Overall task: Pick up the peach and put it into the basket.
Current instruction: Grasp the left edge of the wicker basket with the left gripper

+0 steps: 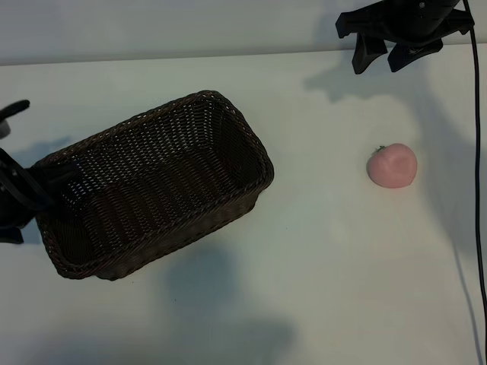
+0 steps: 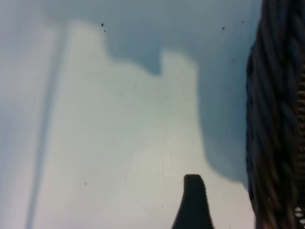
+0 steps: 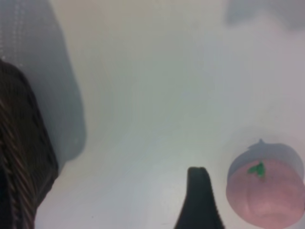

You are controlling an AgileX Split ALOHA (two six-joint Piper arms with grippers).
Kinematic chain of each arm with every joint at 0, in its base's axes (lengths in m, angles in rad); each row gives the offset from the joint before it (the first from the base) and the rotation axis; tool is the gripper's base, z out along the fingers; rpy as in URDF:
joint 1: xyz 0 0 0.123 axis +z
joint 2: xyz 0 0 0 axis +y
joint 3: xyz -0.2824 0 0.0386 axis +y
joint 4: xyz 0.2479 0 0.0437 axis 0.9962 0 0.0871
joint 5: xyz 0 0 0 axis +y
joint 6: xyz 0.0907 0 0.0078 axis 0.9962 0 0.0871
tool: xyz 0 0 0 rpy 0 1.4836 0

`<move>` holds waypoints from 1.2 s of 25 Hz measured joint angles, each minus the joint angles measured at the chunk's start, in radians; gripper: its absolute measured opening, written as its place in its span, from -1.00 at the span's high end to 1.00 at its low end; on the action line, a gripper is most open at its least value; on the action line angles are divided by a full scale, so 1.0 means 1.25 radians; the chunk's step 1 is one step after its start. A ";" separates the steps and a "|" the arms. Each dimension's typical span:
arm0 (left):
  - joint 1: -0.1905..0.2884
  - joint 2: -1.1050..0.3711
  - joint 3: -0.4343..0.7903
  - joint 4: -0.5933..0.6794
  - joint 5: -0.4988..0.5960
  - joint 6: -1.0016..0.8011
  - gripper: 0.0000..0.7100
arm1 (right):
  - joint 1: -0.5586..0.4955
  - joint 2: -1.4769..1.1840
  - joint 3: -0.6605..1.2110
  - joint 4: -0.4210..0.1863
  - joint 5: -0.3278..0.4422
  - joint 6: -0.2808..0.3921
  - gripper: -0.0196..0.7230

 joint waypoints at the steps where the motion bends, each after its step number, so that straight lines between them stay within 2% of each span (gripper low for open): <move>1: 0.000 0.011 0.007 0.000 -0.012 0.000 -0.59 | 0.000 0.000 0.000 0.000 0.000 0.000 -0.44; 6: 0.000 0.062 0.029 -0.021 -0.084 0.001 -0.59 | 0.000 0.000 0.000 -0.001 0.000 0.000 -0.44; 13: 0.000 0.104 0.029 -0.093 -0.129 0.072 -0.55 | 0.000 0.000 0.000 -0.001 0.000 0.000 -0.44; 23: 0.000 0.139 0.029 -0.114 -0.142 0.100 -0.10 | 0.000 0.000 0.000 -0.001 0.005 -0.002 -0.44; 28: 0.000 0.145 0.029 -0.123 -0.149 0.104 0.33 | 0.000 0.000 0.000 -0.001 0.007 -0.002 -0.44; 30: 0.000 0.144 0.029 -0.131 -0.154 0.114 0.37 | 0.000 0.000 0.000 -0.001 0.007 -0.002 -0.44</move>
